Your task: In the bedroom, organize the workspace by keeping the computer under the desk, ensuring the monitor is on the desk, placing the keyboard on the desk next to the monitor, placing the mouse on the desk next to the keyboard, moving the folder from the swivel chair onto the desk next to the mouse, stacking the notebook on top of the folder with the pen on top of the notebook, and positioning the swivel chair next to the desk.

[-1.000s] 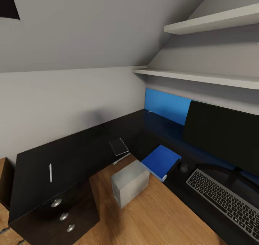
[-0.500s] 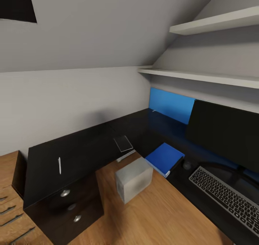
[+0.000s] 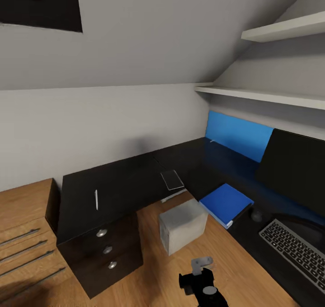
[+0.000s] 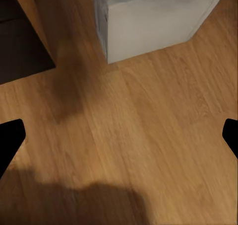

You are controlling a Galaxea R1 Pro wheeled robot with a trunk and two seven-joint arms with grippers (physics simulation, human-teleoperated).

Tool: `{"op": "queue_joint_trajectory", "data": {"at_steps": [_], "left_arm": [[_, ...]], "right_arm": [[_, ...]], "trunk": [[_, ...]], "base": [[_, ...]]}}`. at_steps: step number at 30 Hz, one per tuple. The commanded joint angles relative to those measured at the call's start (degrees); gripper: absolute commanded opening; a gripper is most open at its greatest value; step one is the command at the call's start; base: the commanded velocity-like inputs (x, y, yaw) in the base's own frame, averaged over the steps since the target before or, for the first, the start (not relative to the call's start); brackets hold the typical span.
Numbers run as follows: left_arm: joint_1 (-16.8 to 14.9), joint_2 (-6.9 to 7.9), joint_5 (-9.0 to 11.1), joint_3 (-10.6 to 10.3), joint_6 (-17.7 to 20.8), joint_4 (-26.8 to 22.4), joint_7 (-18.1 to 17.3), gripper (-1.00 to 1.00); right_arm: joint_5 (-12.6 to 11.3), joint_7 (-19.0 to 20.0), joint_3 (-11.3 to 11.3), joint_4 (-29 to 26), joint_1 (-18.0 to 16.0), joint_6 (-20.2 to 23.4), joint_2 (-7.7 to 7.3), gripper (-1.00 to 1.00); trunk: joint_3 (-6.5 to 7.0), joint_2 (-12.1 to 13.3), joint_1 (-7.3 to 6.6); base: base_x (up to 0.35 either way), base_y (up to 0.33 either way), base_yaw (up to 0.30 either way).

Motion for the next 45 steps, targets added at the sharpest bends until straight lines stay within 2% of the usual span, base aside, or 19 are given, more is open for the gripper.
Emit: {"op": "queue_joint_trajectory", "data": {"at_steps": [1,3,4,7,11,13,18,19,20,27,37,41,45], "left_arm": [[-0.01,-0.15,-0.22,-0.07,0.11,-0.13,0.63,1.00],[-0.03,-0.56,-1.22,-0.07,0.11,-0.10,1.12,1.00],[-0.07,-0.96,-2.07,-0.04,0.11,-0.09,1.48,1.00],[-0.23,-1.35,-2.80,-0.01,0.11,-0.07,1.79,1.00],[-0.46,-1.75,-3.37,0.01,0.11,0.06,2.03,1.00],[-0.59,-1.95,-3.51,0.06,0.11,0.37,2.09,1.00],[-0.71,-2.10,-3.61,0.14,0.11,0.63,2.17,1.00],[-0.78,-2.11,-3.64,0.17,0.11,0.74,2.14,1.00],[-0.82,-2.11,-3.65,0.18,0.11,0.76,2.11,1.00],[-0.95,-2.00,-3.60,0.40,0.16,0.85,1.61,1.00],[-0.93,-1.85,-3.65,0.05,0.12,0.99,1.42,1.00],[-0.91,-1.84,-3.66,-0.02,0.11,1.00,1.41,1.00],[-0.92,-1.84,-3.66,0.06,0.11,1.00,1.41,1.00]], "right_arm": [[-0.56,-0.89,-0.46,-0.01,-1.14,0.68,0.62,1.00],[-0.57,-1.65,-1.98,0.14,-3.35,2.32,2.16,1.00],[-0.57,-2.28,-3.36,0.24,-5.57,4.55,3.93,1.00],[-0.51,-2.92,-4.70,0.31,-8.44,7.89,6.31,1.00],[-0.25,-3.58,-5.60,-1.46,-11.46,10.97,8.35,1.00],[-0.05,-5.08,-5.72,-5.73,-12.16,12.16,8.82,1.00],[0.03,-11.67,-5.69,-15.01,-12.57,17.16,9.11,1.00],[0.02,-15.02,-5.68,-19.21,-12.82,19.75,9.20,1.00],[0.04,-15.48,-5.71,-19.83,-12.91,20.11,9.21,1.00],[0.02,-17.53,-7.09,-22.36,-15.21,21.31,8.89,1.00],[-0.03,-17.45,-15.17,-22.10,-17.76,21.29,8.46,1.00],[0.09,-17.43,-16.56,-21.94,-18.29,19.92,8.36,1.00],[0.06,-17.43,-16.75,-21.80,-18.38,19.53,8.32,1.00]], "trunk": [[-0.06,-0.04,0.01],[-0.06,-0.04,0.01],[-0.06,-0.04,0.01],[-0.06,-0.04,0.01],[-0.14,-0.04,0.01],[-0.21,-0.04,0.01],[-0.42,-0.04,0.01],[-0.47,-0.04,0.01],[-0.52,-0.04,0.01],[-0.77,-0.04,0.01],[-0.83,-0.04,0.01],[-0.83,-0.04,0.01],[-0.83,-0.04,0.01]], "base": [[0.000,0.000,0.280],[0.000,0.000,0.280],[0.000,0.000,0.280],[0.000,0.000,0.280],[0.000,0.000,0.260],[0.000,0.000,0.239],[0.000,0.000,0.229],[0.000,0.000,0.202],[0.000,0.000,0.198],[0.000,0.000,0.135],[0.148,0.000,0.023],[0.315,0.000,-0.002],[0.336,0.000,-0.013]]}}
